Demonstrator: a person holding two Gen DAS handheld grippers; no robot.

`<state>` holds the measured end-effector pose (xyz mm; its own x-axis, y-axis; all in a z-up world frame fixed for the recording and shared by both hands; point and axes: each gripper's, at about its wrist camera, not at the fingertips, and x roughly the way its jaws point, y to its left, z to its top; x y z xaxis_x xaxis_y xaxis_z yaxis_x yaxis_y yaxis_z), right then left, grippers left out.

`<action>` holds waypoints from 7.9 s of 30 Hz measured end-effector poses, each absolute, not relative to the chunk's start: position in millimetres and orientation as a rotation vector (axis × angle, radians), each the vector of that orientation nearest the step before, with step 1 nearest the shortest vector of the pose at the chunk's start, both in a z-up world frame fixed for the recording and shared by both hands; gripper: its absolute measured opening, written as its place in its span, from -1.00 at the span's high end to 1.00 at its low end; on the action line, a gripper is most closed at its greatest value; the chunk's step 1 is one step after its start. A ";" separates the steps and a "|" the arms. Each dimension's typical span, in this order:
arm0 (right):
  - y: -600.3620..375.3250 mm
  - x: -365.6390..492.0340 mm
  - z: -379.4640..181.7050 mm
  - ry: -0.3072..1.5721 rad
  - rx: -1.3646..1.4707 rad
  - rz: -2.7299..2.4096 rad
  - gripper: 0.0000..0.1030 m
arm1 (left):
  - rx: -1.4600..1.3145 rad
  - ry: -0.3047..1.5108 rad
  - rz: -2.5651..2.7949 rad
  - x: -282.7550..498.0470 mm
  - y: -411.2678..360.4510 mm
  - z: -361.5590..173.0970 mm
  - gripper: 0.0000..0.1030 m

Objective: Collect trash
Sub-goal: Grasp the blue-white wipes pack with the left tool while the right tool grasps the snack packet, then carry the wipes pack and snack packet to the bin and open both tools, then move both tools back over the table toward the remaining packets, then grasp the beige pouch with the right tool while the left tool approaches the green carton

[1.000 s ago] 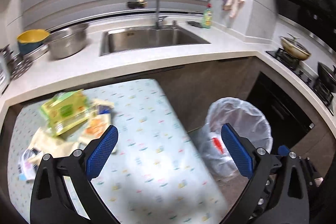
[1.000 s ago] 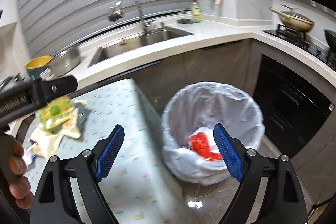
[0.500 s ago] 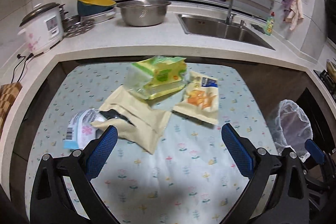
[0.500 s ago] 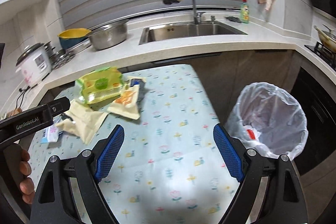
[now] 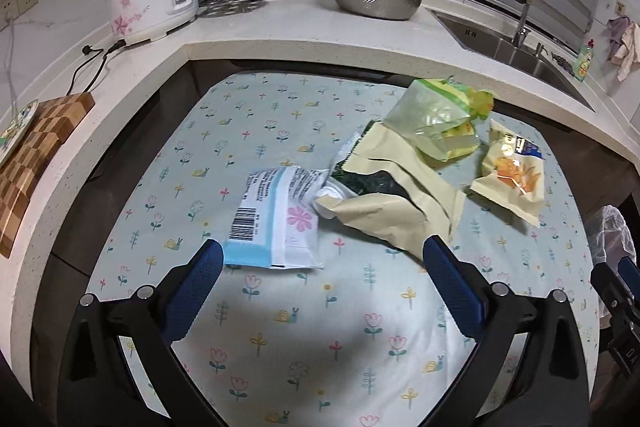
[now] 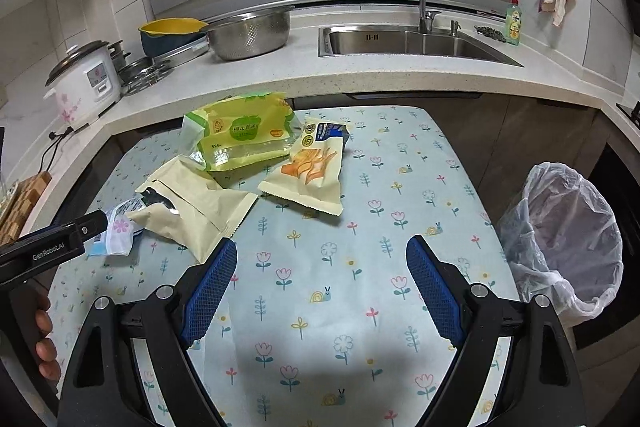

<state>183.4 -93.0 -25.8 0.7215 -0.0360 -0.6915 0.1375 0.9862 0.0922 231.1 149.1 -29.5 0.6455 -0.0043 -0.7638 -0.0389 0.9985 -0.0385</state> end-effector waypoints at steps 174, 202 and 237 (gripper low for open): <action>-222.5 135.5 -9.0 0.708 0.338 -0.192 -0.22 | -0.084 0.807 -0.284 217.6 -12.2 1.0 -0.84; -34.2 234.9 -47.9 0.852 0.194 0.110 -0.23 | -0.256 0.891 0.016 242.9 182.2 -45.9 -0.84; -36.1 251.5 -74.3 0.860 0.150 0.050 0.54 | -0.180 0.925 -0.110 279.8 169.7 -79.4 -0.86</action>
<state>251.5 -36.1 -74.3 0.6518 0.1048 -0.7511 0.0165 0.9882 0.1521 279.8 169.7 -79.4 0.5979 -0.1714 -0.7830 0.0172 0.9794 -0.2013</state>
